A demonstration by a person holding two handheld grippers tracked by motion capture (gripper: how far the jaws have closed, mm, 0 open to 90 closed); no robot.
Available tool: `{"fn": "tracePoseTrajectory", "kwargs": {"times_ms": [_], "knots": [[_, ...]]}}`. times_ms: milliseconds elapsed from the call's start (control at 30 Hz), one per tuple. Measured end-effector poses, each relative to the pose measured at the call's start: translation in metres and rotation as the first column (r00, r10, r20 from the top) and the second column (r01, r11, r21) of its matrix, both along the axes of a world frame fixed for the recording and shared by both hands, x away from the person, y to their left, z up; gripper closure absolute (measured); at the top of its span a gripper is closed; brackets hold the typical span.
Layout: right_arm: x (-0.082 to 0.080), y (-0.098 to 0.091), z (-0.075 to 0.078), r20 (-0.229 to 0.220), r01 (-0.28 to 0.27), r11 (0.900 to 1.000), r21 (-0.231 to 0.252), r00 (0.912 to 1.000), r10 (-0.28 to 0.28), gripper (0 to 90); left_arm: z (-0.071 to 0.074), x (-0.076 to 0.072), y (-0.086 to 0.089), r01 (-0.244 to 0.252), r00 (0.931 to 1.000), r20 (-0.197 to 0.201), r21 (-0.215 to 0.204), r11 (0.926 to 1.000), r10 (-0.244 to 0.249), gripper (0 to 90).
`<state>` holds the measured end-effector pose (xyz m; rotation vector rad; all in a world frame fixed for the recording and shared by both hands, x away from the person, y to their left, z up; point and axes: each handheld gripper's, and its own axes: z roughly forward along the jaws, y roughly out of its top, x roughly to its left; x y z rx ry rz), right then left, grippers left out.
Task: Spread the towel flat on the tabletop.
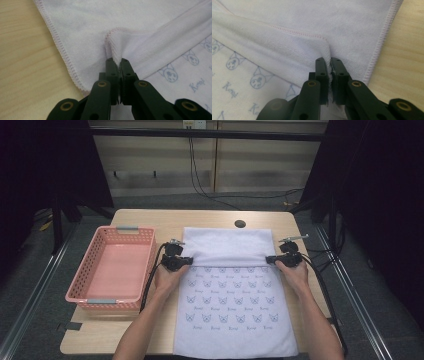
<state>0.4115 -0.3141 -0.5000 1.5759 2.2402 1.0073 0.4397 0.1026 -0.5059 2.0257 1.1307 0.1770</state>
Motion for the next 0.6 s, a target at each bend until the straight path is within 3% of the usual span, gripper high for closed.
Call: {"fn": "tracePoseTrajectory", "kwargs": {"times_ms": [67, 167, 200, 400, 433, 500, 567, 600], "knots": [[0.004, 0.0, -0.002, 0.01, 0.022, 0.9996, 0.019, 0.9997, -0.023, 85.3, -0.001, 0.007, -0.001, -0.013, 0.9999, 0.003, -0.002, 0.9999, 0.013, 87.6], [0.007, 0.001, -0.001, 0.019, 0.022, 0.9997, -0.007, 0.9996, -0.022, 85.2, 0.0, 0.011, -0.002, -0.008, 0.9999, 0.014, 0.014, 0.9999, 0.007, 87.5], [0.011, 0.004, 0.0, 0.014, 0.031, 0.9993, -0.02, 0.9994, -0.031, 85.2, 0.001, 0.014, -0.003, -0.011, 0.9999, 0.003, 0.018, 0.9998, 0.011, 87.5], [0.012, 0.003, -0.002, 0.033, 0.02, 0.9998, 0.009, 0.9993, -0.02, 85.2, 0.002, 0.013, 0.001, -0.002, 0.9999, -0.017, -0.006, 1.0, 0.002, 87.6], [0.011, -0.001, 0.004, 0.063, 0.005, 0.9982, 0.06, 0.998, -0.009, 85.2, 0.003, 0.012, 0.002, -0.003, 0.9999, -0.017, -0.013, 0.9999, 0.003, 87.7], [0.01, -0.005, 0.01, 0.09, -0.003, 0.9946, 0.104, 0.9959, -0.007, 85.2, 0.01, 0.009, 0.004, 0.018, 0.9998, 0.002, -0.027, 0.9995, -0.018, 87.6], [0.01, -0.007, 0.014, 0.101, -0.006, 0.9932, 0.116, 0.9948, -0.006, 85.2, 0.014, 0.007, 0.003, 0.025, 0.9996, 0.012, -0.034, 0.9991, -0.025, 87.6], [0.01, -0.011, 0.024, 0.127, -0.013, 0.9905, 0.137, 0.9919, -0.005, 85.2, 0.024, 0.004, 0.006, 0.036, 0.9989, 0.032, -0.068, 0.9971, -0.034, 87.6]]}}
